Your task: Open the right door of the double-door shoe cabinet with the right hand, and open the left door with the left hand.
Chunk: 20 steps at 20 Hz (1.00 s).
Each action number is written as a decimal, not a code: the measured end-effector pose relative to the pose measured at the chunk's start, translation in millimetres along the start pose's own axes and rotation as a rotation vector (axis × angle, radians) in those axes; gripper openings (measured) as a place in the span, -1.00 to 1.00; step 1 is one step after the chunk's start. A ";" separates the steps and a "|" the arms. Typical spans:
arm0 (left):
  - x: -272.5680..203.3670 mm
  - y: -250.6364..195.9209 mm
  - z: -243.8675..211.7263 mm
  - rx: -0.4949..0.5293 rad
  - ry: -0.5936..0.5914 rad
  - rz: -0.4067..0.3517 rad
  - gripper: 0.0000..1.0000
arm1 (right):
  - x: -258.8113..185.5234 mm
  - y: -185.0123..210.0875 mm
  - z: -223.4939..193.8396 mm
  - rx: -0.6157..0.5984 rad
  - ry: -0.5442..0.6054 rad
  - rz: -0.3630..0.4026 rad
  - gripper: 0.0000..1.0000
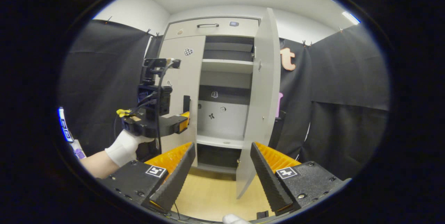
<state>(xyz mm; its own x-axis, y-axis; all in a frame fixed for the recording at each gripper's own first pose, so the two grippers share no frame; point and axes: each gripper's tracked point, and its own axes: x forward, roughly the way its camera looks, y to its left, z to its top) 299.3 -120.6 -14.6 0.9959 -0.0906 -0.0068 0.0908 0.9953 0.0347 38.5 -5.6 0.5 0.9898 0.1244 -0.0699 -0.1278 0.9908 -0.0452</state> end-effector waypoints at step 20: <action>79.0 6.8 -25.3 -0.066 0.033 0.035 -0.35 | 25.0 -9.1 -1.5 -0.050 0.013 0.005 0.99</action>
<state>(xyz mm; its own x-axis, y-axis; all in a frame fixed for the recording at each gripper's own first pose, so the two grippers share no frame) 378.5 -120.1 -40.2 0.9977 -0.0551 -0.0399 0.0539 0.9981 -0.0305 64.3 -11.6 -2.4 0.9882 0.1288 -0.0832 -0.1365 0.9861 -0.0945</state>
